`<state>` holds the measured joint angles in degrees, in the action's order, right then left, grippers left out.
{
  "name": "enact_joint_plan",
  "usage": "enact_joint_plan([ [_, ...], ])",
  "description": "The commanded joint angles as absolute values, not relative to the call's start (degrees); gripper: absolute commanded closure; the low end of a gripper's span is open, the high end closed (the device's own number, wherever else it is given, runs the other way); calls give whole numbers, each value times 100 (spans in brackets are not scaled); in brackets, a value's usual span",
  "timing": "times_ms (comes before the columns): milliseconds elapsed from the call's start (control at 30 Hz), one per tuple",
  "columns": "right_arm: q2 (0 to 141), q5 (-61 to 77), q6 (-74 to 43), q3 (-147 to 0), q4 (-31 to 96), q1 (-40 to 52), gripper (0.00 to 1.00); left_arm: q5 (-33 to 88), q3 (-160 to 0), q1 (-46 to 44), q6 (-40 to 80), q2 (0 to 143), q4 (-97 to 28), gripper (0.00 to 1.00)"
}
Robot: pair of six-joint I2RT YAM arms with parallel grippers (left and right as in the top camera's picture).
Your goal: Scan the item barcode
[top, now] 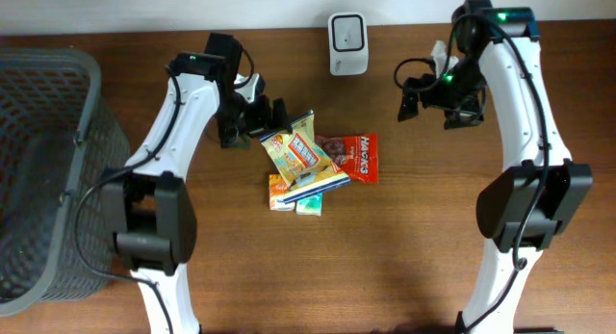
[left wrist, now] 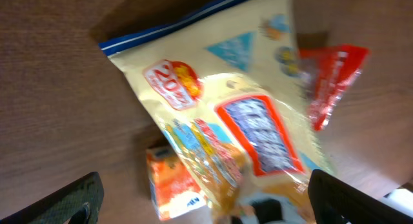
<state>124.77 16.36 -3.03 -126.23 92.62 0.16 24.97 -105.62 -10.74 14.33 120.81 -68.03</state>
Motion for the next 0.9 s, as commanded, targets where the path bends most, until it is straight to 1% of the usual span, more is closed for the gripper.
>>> enact_joint_plan([
  [0, 12370, 1594, -342, -12746, 9260, -82, 1, 2692, -10578, -937, 1267, 12597, -6632, 1],
  [67, 12370, 1586, -342, -12746, 9260, -82, 1, 2423, -10578, -919, 1275, 12864, -6504, 1],
  [200, 12370, 1586, -342, -12746, 9260, -82, 2, 2875, -10578, -934, 1356, 13511, -6121, 1],
  [367, 12370, 1586, -342, -12746, 9260, -82, 2, 2936, -10578, -1066, 1358, 13607, -5765, 0],
  [400, 12370, 1584, -342, -12746, 9260, -82, 1, 2936, -10578, -1120, 1358, 13607, -5649, 5],
  [433, 12370, 1584, -342, -12746, 9260, -82, 1, 2936, -10578, -1157, 1358, 13607, -5577, 14],
  [467, 12370, 1586, -344, -12746, 9260, -82, 1, 2934, -10578, -1186, 1358, 13607, -5527, 36],
  [500, 12370, 1584, -342, -12746, 9260, -82, 1, 2932, -10578, -1190, 1358, 13607, -5511, 52],
  [533, 12370, 1586, -342, -12746, 9260, -82, 1, 2893, -10578, -1190, 1358, 13607, -5509, 79],
  [567, 12370, 1586, -342, -12746, 9260, -82, 1, 2869, -10578, -1188, 1356, 13607, -5509, 100],
  [733, 12370, 1584, -342, -12746, 9260, -82, 2, 2840, -10860, -1157, 1186, 13452, -5664, 100],
  [800, 12370, 1586, -342, -12746, 9260, -82, 2, 2196, -11194, -1157, 1188, 13107, -5966, 100],
  [867, 12370, 1584, -342, -12746, 9260, -82, 1, 1094, -11474, -1203, 1190, 12632, -6342, 100],
])
